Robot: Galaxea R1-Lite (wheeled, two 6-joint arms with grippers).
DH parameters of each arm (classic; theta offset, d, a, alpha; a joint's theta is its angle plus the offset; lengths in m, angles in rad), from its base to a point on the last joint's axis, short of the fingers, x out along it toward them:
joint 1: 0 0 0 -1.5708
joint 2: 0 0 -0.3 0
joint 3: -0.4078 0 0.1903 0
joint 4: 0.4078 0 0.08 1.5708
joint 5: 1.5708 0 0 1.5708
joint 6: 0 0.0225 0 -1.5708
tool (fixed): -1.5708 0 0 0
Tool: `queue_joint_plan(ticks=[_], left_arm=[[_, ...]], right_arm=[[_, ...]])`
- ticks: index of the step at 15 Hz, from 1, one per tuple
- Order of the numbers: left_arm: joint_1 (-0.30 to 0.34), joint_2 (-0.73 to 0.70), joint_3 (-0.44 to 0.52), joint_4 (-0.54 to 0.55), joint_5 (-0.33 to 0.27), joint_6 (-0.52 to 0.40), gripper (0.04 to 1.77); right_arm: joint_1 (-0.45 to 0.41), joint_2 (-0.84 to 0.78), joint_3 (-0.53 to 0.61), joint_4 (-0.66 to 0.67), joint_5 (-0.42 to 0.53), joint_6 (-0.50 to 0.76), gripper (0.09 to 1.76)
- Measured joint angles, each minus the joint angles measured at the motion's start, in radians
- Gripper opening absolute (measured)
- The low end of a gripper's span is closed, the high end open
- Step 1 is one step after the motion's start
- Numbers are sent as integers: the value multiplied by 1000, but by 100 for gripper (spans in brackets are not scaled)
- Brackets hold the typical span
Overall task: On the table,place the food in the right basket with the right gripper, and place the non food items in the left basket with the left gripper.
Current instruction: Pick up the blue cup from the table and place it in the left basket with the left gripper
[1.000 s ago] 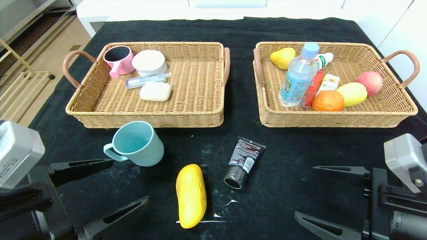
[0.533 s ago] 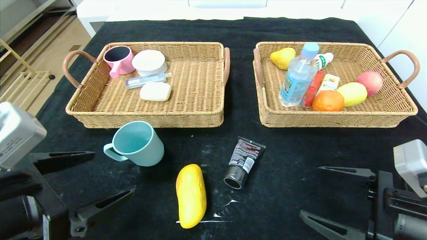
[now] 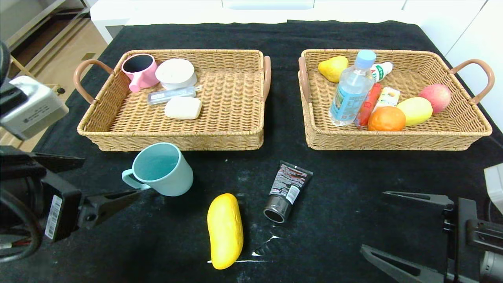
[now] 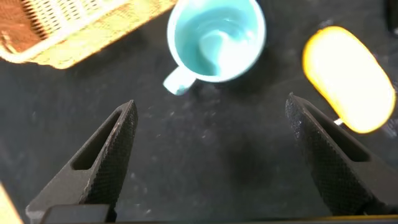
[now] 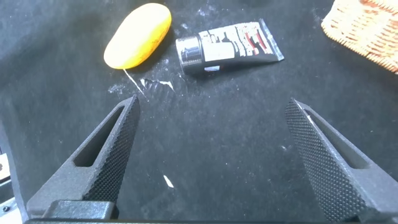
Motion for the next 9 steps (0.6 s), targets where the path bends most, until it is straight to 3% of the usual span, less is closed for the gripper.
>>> queue_joint_plan(ticks=[5,9], left_arm=[[74,136,-221,182,-11,-66,172],[92,240,-290,203,-17,-185,172]], right_arm=[[-1,-12,0,0,0,-4,171],[-1,-14,1,0,-1,-8,171]])
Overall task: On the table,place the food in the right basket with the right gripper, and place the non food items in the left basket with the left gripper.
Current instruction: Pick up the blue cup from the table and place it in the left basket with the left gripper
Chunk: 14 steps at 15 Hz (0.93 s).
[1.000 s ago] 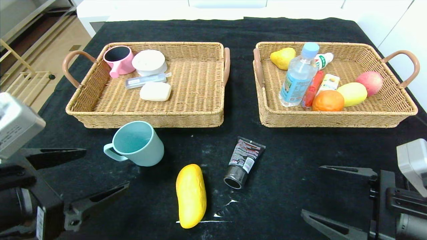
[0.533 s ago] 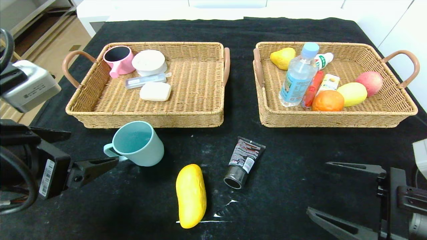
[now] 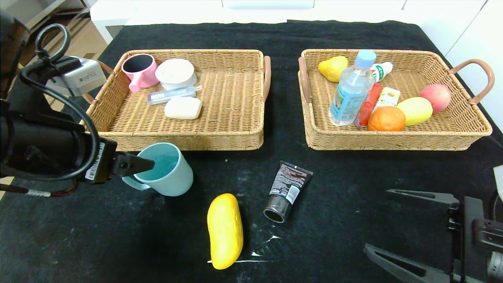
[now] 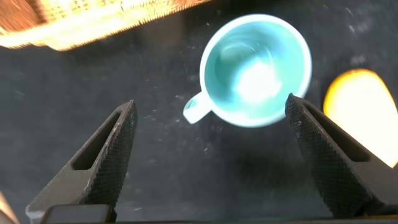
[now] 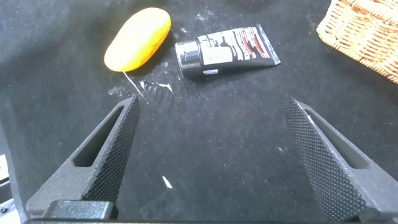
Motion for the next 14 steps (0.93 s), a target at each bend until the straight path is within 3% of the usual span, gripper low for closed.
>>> queue_joint_plan(ticks=[3,14], left_arm=[[28,53,-10,-5,-19,-45,172],[121,130,-9,-57,-146,-49,172]], right_arm=[[-1,0,0,0,0,-3,171],[-7,8,2,0,-1,-3,171]])
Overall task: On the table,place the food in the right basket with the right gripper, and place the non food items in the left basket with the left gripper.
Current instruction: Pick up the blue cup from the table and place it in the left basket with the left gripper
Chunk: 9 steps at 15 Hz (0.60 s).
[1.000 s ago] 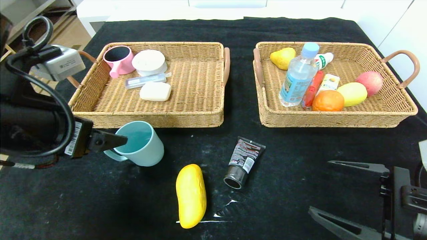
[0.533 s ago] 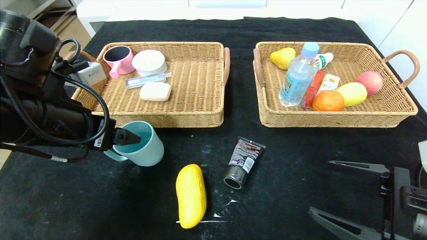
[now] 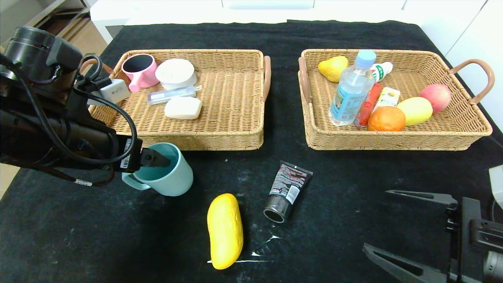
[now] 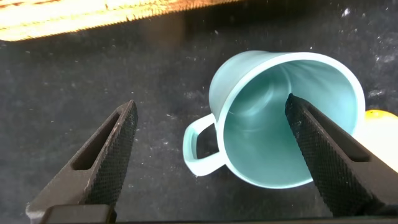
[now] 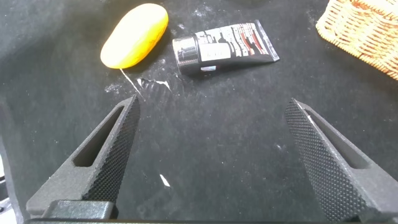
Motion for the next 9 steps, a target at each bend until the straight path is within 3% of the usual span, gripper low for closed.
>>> queue_joint_plan(ticks=[9], left_arm=[[-2,35,10,0,-25,-20,172]], right_arm=[[0,-4,0,0,0,-1,171]])
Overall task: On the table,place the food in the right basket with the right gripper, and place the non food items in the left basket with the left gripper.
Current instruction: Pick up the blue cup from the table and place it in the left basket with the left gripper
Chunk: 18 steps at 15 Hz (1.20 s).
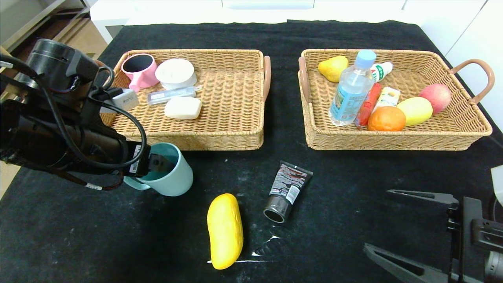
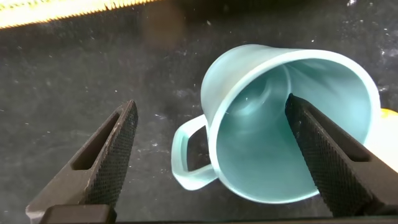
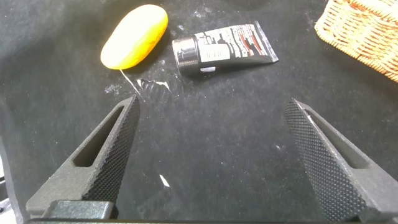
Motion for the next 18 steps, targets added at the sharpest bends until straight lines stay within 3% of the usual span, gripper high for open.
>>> queue_joint_plan(ticks=[6,10,13,14,15,18], left_arm=[[2,21,5,0,0,-1,172],[3,28,12,0,-1,-1,107],[3,29,12,0,-2,0,77],[3,29,12,0,-2,0,26],[3,29,12,0,-3,1,18],[3,31,12,-1,-1,1,18]], right_arm=[[-6,-1,-1,0,0,0,171],[-12,1,-1,0,0,0,171],[-12,2,-1,0,1,0,171],[-12,2,-1,0,1,0,171],[-12,2,-1,0,0,0,171],[-13,1,0,0,0,0,171]])
